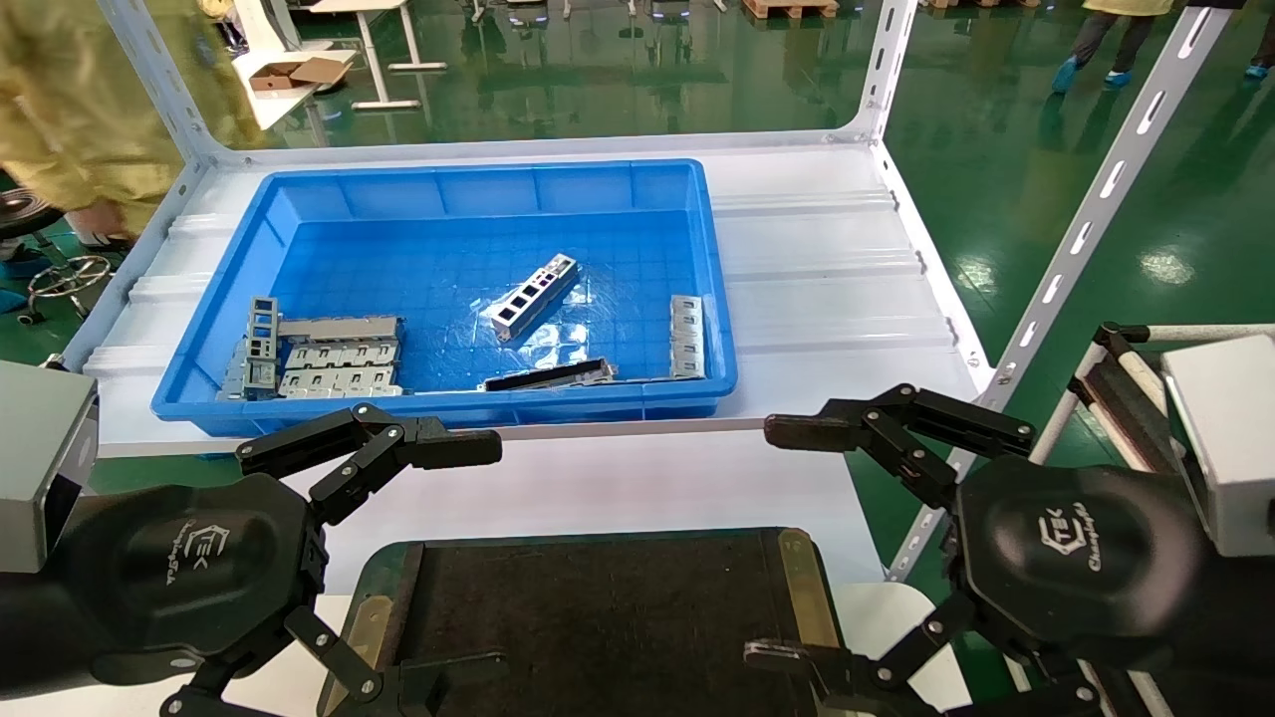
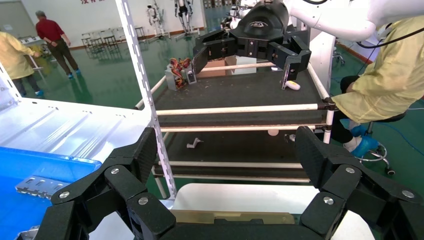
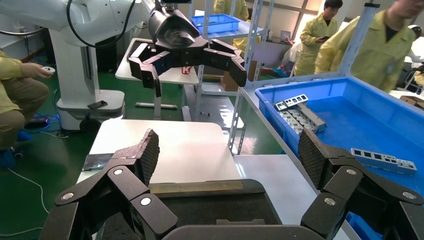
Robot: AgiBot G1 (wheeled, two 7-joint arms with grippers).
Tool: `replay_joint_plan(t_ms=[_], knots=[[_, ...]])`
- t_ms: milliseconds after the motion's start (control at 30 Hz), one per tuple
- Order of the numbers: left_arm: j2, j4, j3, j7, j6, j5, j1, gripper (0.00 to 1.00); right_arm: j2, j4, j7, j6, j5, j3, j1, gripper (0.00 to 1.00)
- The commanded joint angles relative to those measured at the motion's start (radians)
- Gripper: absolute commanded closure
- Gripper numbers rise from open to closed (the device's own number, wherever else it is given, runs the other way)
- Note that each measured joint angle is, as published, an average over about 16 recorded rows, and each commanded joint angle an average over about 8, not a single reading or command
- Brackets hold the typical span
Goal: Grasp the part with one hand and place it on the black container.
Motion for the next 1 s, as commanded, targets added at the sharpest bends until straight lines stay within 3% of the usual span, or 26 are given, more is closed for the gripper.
replay_joint_plan(t_ms=[33,1000], knots=[[0.0,0.0,0.0,0.0,0.0,0.0,0.0,0.0,0.0,0.0,0.0,0.0,0.0,0.0,0.0,0.0],[0.0,0.0,0.0,0.0,0.0,0.0,0.0,0.0,0.0,0.0,0.0,0.0,0.0,0.0,0.0,0.0]])
